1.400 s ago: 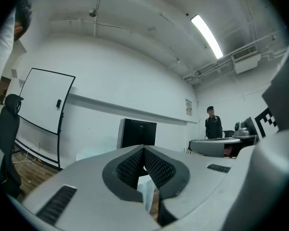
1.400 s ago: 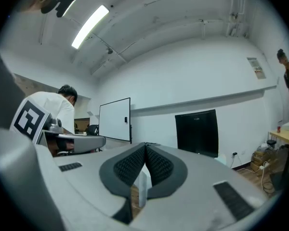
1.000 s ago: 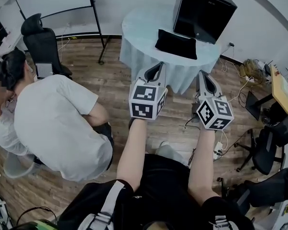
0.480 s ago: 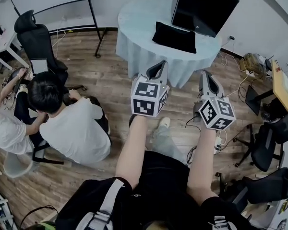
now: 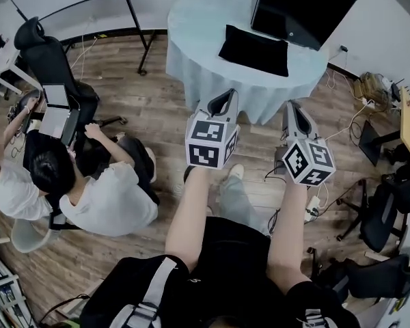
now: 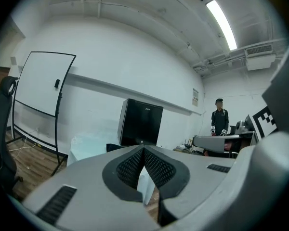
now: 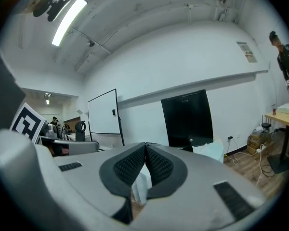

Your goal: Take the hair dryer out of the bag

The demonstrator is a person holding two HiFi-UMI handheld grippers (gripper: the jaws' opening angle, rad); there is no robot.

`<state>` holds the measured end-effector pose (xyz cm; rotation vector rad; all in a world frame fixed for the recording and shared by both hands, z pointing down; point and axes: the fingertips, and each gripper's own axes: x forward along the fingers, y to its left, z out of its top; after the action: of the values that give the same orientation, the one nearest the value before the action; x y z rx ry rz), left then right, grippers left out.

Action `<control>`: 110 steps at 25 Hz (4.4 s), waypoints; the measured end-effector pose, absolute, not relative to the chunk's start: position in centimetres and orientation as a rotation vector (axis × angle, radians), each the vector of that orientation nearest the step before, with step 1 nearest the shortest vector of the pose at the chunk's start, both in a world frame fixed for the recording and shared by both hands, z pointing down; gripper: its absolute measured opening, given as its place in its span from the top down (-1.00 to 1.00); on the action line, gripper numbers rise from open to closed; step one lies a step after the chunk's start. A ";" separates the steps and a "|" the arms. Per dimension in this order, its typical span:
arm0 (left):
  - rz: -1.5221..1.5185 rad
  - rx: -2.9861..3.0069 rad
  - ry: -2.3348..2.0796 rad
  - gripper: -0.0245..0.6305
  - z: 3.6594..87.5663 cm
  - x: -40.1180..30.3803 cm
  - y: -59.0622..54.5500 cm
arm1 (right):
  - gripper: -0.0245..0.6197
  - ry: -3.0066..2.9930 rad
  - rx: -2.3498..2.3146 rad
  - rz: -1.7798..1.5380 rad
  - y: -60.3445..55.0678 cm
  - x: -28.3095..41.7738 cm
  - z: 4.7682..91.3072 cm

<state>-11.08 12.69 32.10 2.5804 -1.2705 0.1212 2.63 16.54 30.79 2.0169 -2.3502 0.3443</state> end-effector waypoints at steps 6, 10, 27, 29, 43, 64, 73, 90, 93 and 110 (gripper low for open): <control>0.231 2.535 -1.237 0.89 35.9 -7.7 8.7 | 0.92 -2.323 2.022 0.461 12.7 6.1 34.2; 0.235 2.556 -1.220 0.89 36.3 -4.3 5.9 | 0.92 -2.327 2.067 0.490 10.1 9.6 34.9; 0.263 2.695 -1.286 0.89 31.0 3.8 -4.4 | 0.92 -2.472 2.131 0.402 -0.8 19.3 29.6; 0.267 2.687 -1.322 0.89 30.7 3.5 -5.4 | 0.92 -2.495 2.096 0.388 -1.9 19.1 29.3; 0.393 2.654 -1.314 0.89 33.7 4.5 -10.5 | 0.92 -2.478 2.047 0.465 -7.1 20.4 31.6; 0.949 2.703 -0.964 0.83 47.0 10.3 -18.1 | 0.92 -2.489 1.905 0.605 -15.0 20.9 39.5; 1.175 2.696 -0.865 0.47 52.0 10.8 -20.8 | 0.91 -2.455 1.815 0.670 -17.2 19.9 43.3; 1.335 2.678 -0.709 0.47 56.4 13.1 -22.9 | 0.91 -2.309 1.920 0.827 -18.1 21.9 47.3; 1.341 2.680 -0.662 0.47 56.7 13.5 -22.9 | 0.91 -2.289 1.929 0.839 -18.5 22.0 47.6; 1.257 2.679 -0.640 0.89 54.9 13.2 -23.0 | 0.91 -2.281 1.884 0.805 -19.8 20.9 46.7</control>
<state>13.24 -22.97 54.85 2.6794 -0.6401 1.2570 20.88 -19.77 46.69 1.8842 -2.2806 0.8048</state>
